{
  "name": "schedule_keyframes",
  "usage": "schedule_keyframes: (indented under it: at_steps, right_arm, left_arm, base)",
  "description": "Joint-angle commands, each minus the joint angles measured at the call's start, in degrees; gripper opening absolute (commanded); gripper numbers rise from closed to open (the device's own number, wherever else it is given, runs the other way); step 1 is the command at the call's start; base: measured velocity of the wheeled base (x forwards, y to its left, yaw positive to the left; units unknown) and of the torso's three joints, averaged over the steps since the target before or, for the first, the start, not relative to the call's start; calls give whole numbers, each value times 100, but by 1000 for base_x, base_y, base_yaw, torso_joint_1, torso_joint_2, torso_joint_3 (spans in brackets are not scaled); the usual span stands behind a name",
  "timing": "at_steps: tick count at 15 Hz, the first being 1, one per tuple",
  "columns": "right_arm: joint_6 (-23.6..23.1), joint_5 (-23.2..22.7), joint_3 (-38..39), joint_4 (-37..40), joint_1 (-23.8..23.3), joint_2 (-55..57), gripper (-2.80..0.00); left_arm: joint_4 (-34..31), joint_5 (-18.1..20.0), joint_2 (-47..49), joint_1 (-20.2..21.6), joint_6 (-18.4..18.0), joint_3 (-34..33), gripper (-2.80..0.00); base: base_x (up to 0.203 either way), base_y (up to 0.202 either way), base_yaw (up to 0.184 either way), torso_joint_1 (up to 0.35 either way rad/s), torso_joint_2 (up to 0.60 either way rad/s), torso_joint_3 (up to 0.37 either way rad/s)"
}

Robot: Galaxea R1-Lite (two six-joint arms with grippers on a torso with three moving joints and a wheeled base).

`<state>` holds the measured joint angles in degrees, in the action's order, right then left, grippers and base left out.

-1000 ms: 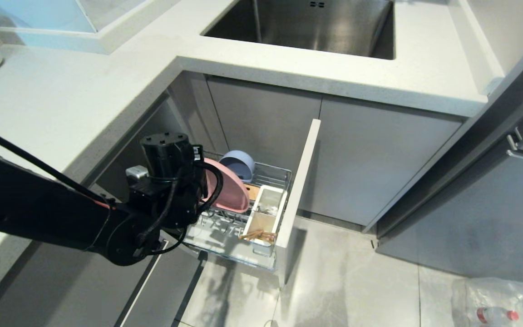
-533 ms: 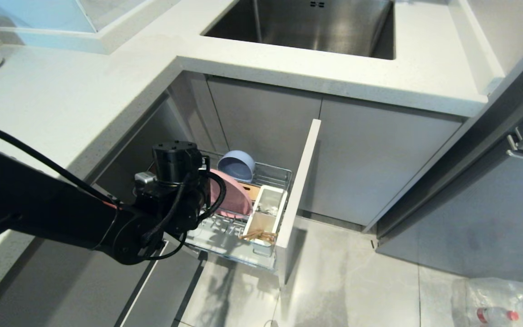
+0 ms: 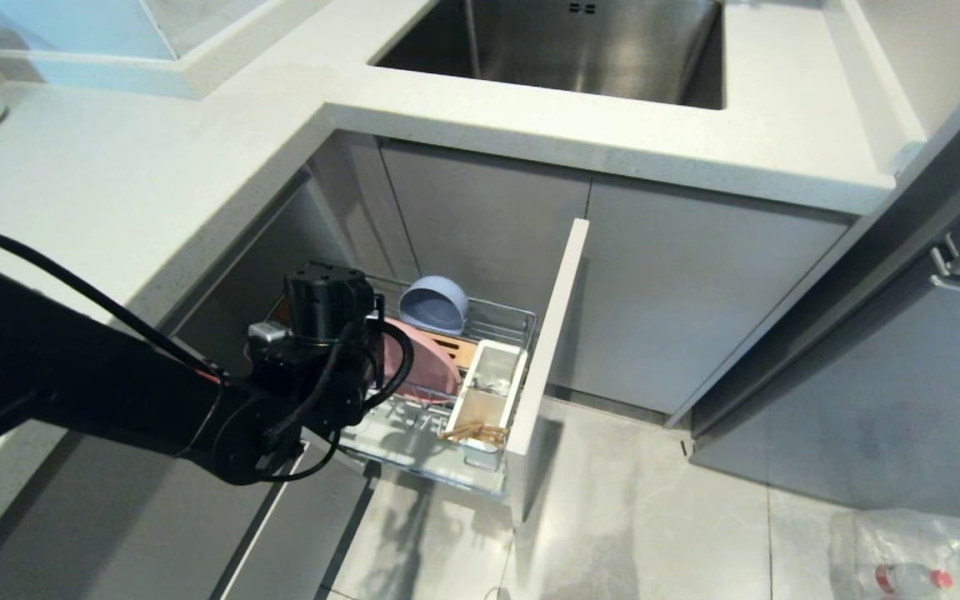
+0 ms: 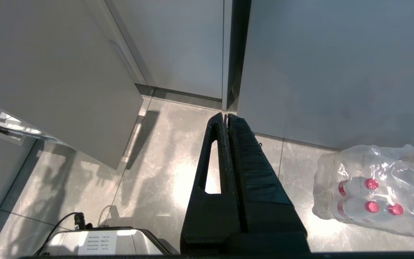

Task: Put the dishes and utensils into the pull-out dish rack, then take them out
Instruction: Pick up the plate and place it in the cupboard

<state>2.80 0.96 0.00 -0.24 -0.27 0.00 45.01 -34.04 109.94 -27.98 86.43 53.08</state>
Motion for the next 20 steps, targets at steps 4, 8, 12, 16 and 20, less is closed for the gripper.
schedule_keyframes:
  at_steps: [4,8,12,16,20]
  right_arm:
    - [1,1,0,-2,0,9,-280]
    - [1,1,0,-2,0,9,-280]
    - [1,1,0,-2,0,9,-280]
    - [1,1,0,-2,0,9,-280]
    - [1,1,0,-2,0,9,-280]
  left_arm:
    - [20,-24,124,18,49,1,-280]
    - [-54,-16,185,47,58,10,-280]
    - [-54,-24,177,56,58,10,-280]
    - [-54,-24,159,47,32,27,0]
    - [-54,-33,124,47,14,45,0]
  base:
    - [0,0,0,0,0,0]
    - [0,0,0,0,0,0]
    - [0,0,0,0,0,0]
    - [0,0,0,0,0,0]
    - [0,0,0,0,0,0]
